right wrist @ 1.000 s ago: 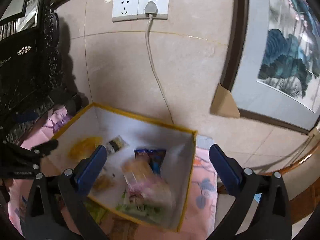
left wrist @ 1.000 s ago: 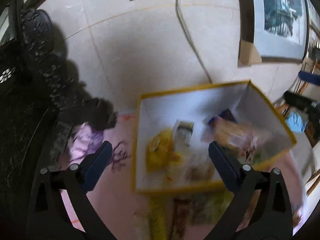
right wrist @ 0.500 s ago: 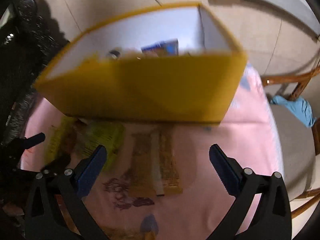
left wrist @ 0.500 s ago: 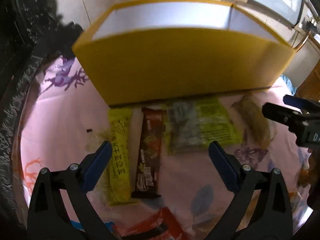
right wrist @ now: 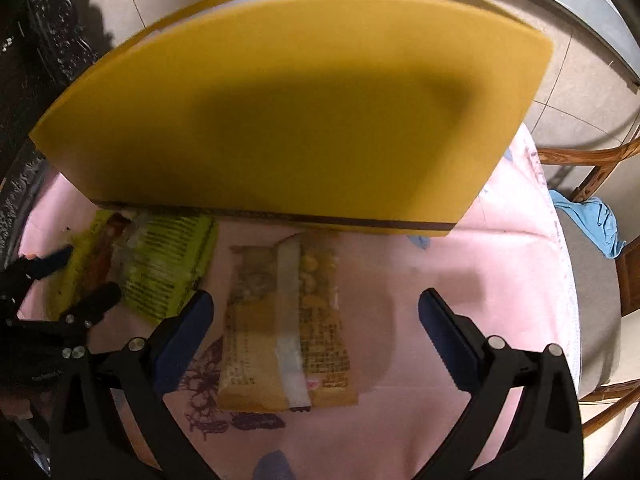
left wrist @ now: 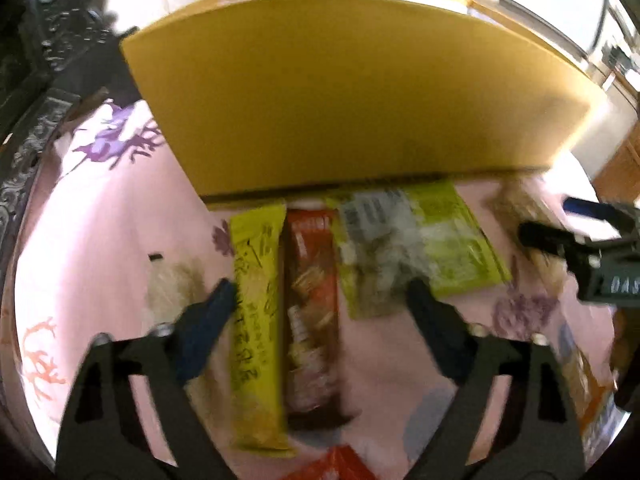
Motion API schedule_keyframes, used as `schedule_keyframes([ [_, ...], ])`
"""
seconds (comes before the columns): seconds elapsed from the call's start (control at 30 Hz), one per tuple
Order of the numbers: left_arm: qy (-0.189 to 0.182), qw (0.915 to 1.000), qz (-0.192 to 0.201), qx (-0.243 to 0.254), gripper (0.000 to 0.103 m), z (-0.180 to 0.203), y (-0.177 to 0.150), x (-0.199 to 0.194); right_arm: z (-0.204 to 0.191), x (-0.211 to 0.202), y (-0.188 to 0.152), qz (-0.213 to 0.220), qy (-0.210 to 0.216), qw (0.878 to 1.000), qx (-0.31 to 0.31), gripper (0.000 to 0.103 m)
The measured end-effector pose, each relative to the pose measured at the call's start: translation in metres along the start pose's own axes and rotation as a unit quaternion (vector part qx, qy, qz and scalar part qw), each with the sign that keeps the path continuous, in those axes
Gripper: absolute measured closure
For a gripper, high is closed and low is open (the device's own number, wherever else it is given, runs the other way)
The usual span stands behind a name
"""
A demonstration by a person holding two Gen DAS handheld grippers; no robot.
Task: Organize snacks
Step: 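Move both open tools back over the remaining snacks, then grasp the yellow snack bar with the left tool while the right tool grasps the tan striped bag, then carry the yellow bar with the left tool while the right carries the tan bag over the box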
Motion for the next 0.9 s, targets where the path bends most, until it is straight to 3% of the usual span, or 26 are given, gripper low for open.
schedule_keyframes([
  [0.07, -0.011, 0.9999, -0.010, -0.008, 0.036, -0.004, -0.004, -0.001, -0.004, -0.001, 0.000, 0.005, -0.001, 1.000, -0.011, 0.001],
  [0.1, -0.017, 0.9993, -0.026, -0.021, 0.046, -0.007, -0.006, 0.000, -0.005, 0.001, -0.001, 0.000, 0.002, 1.000, -0.009, 0.003],
  [0.17, -0.014, 0.9989, -0.035, -0.029, 0.054, -0.011, -0.009, -0.003, -0.006, 0.001, -0.002, 0.001, 0.019, 1.000, -0.006, 0.035],
  [0.23, -0.017, 0.9991, -0.028, -0.029, 0.057, -0.012, -0.013, -0.007, -0.010, 0.001, -0.005, -0.004, 0.013, 1.000, -0.012, 0.051],
  [0.37, -0.012, 0.9996, -0.018, -0.017, 0.061, -0.003, -0.018, -0.019, -0.021, -0.006, -0.013, -0.022, 0.005, 1.000, -0.017, 0.054],
  [0.4, -0.018, 0.9996, -0.014, -0.015, 0.081, -0.002, -0.018, -0.024, -0.022, -0.008, -0.015, -0.026, 0.004, 1.000, -0.013, 0.055],
  [0.43, -0.028, 0.9994, -0.013, -0.015, 0.082, 0.001, -0.019, -0.031, -0.024, -0.015, -0.019, -0.027, 0.001, 1.000, -0.011, 0.055],
  [0.63, -0.027, 0.9996, -0.007, -0.004, 0.082, 0.012, -0.026, -0.055, -0.036, -0.057, -0.025, -0.001, -0.013, 1.000, -0.013, 0.055],
  [0.9, -0.026, 0.9965, 0.076, 0.022, 0.082, 0.025, -0.013, -0.134, -0.026, -0.139, -0.020, 0.073, -0.003, 0.997, -0.013, 0.055],
])
Point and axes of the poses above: each gripper's, at about its wrist camera, not at the fingertips, and x roughly the way its jaws point, z to its right, y to its top, the point moved 3 cm from there along x, roughly the way its jaws point, and after that the axes turned 7 degrees about -x, right-handed, at the moved point
